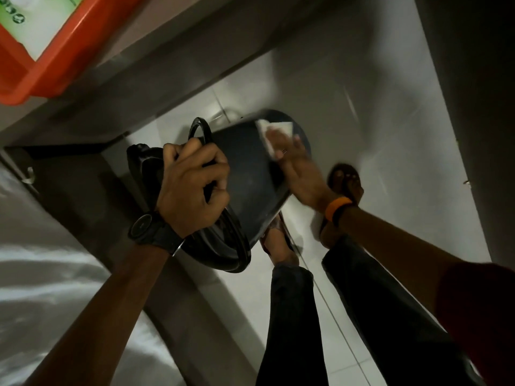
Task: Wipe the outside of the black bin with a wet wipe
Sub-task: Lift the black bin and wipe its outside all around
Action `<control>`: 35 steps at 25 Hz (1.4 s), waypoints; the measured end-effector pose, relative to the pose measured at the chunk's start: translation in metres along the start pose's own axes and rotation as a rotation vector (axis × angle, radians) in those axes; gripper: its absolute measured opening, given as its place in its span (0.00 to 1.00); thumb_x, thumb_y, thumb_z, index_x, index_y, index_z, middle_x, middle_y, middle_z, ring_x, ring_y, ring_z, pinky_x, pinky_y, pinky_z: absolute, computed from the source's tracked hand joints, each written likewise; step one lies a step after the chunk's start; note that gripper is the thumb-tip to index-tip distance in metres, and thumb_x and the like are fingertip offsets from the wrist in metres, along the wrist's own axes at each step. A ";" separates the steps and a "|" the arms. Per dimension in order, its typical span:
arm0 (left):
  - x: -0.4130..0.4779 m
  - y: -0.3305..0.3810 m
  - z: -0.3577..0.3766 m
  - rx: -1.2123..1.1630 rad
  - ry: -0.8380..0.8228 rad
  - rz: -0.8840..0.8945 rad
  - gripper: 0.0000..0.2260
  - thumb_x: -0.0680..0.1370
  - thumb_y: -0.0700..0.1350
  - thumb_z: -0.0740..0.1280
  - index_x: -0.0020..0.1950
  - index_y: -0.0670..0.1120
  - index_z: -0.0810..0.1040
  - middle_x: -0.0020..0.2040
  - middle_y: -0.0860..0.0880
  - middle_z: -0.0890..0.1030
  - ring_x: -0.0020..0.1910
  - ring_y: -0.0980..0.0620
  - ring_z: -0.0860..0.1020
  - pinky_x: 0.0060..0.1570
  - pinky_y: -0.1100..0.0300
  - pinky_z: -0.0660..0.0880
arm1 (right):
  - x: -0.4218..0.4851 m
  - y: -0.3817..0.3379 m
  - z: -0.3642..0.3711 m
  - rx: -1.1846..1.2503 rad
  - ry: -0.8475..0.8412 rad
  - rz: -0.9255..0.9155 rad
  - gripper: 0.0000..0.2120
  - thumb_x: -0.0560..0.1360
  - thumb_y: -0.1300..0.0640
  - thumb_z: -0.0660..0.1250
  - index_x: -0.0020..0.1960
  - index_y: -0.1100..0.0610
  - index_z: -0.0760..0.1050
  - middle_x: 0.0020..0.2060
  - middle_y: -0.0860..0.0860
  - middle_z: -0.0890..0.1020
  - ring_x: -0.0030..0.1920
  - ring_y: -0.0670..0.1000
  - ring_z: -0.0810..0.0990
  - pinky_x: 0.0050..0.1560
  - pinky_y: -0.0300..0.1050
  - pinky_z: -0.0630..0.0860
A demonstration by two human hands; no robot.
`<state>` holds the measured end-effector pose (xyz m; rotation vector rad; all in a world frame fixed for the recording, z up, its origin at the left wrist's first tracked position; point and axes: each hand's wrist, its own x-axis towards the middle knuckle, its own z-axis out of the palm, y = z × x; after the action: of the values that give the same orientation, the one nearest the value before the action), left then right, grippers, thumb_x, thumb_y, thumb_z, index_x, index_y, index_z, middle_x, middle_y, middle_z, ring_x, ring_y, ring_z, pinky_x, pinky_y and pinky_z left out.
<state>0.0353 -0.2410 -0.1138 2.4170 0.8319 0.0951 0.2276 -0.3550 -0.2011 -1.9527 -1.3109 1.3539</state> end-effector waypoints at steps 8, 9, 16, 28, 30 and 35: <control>0.026 -0.008 -0.003 0.033 0.059 -0.009 0.06 0.68 0.42 0.59 0.31 0.44 0.71 0.39 0.47 0.79 0.42 0.51 0.68 0.49 0.55 0.55 | 0.013 0.032 -0.005 0.141 -0.061 0.074 0.25 0.85 0.41 0.45 0.81 0.40 0.52 0.81 0.40 0.55 0.83 0.54 0.53 0.76 0.44 0.48; 0.029 -0.008 -0.003 0.028 0.054 -0.004 0.07 0.69 0.42 0.59 0.31 0.44 0.71 0.39 0.47 0.79 0.41 0.49 0.69 0.49 0.54 0.56 | 0.013 0.033 -0.005 0.170 -0.051 0.076 0.25 0.86 0.42 0.45 0.82 0.41 0.51 0.82 0.41 0.55 0.83 0.54 0.52 0.77 0.44 0.47; 0.051 0.005 -0.002 -0.045 0.049 -0.115 0.08 0.70 0.42 0.58 0.31 0.44 0.70 0.39 0.45 0.80 0.44 0.45 0.73 0.50 0.52 0.57 | -0.022 -0.028 0.007 0.368 0.039 -0.116 0.23 0.88 0.53 0.48 0.82 0.52 0.58 0.82 0.46 0.59 0.83 0.47 0.55 0.83 0.41 0.49; 0.052 0.020 0.014 -0.390 0.090 -0.352 0.10 0.70 0.38 0.58 0.28 0.40 0.68 0.34 0.47 0.73 0.40 0.36 0.73 0.53 0.39 0.68 | -0.062 -0.035 -0.006 0.252 -0.073 -0.310 0.24 0.86 0.56 0.49 0.81 0.58 0.59 0.82 0.48 0.60 0.83 0.47 0.54 0.83 0.43 0.48; 0.053 0.018 0.021 -0.454 0.122 -0.372 0.10 0.70 0.38 0.58 0.28 0.41 0.67 0.32 0.47 0.71 0.39 0.35 0.72 0.49 0.47 0.67 | -0.060 -0.021 -0.012 0.110 -0.067 -0.379 0.24 0.85 0.57 0.48 0.81 0.60 0.59 0.82 0.51 0.60 0.84 0.50 0.55 0.84 0.47 0.48; 0.061 0.026 0.033 -0.387 0.130 -0.332 0.10 0.69 0.44 0.57 0.28 0.44 0.66 0.32 0.56 0.70 0.38 0.45 0.70 0.52 0.43 0.68 | 0.027 -0.010 -0.062 0.008 0.026 0.121 0.20 0.87 0.56 0.51 0.75 0.56 0.71 0.77 0.53 0.70 0.79 0.53 0.66 0.81 0.46 0.58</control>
<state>0.1069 -0.2383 -0.1337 1.9041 1.1464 0.2615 0.2798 -0.3172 -0.1794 -2.0668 -1.1910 1.3824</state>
